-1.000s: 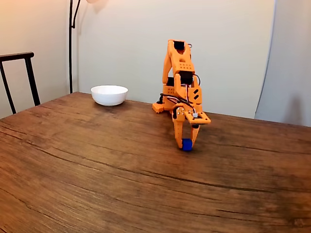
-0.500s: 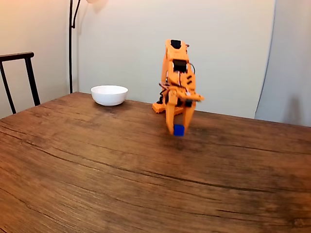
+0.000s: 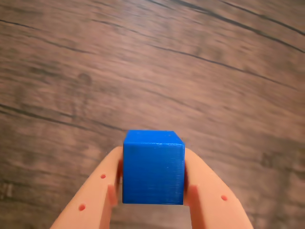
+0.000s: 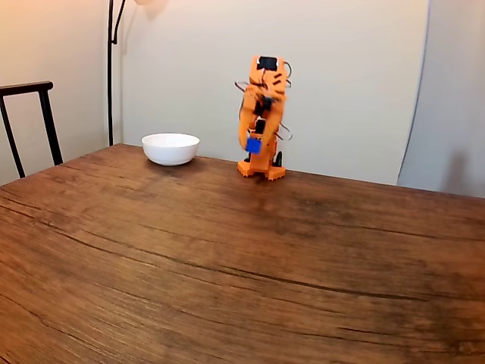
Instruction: Grasp the cube and drop it in the bowl
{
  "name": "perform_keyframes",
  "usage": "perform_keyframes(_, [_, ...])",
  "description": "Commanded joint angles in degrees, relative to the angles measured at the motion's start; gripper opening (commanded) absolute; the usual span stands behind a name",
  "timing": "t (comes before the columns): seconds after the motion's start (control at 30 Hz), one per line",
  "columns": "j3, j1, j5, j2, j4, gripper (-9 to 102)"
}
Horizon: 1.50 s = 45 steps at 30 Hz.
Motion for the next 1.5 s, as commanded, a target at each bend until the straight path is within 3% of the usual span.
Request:
perform_keyframes(0.0, [-2.3,2.7,1.1,5.7,4.6,7])
perform_keyframes(0.27, [-2.8,14.9,2.5,19.6,14.8,7])
perform_keyframes(0.63, [-6.5,44.8,4.4,29.3,20.0,7])
perform_keyframes(1.07, [-10.4,72.7,6.2,15.7,19.6,7])
perform_keyframes(1.47, [-10.3,89.3,20.7,-3.8,15.2,7])
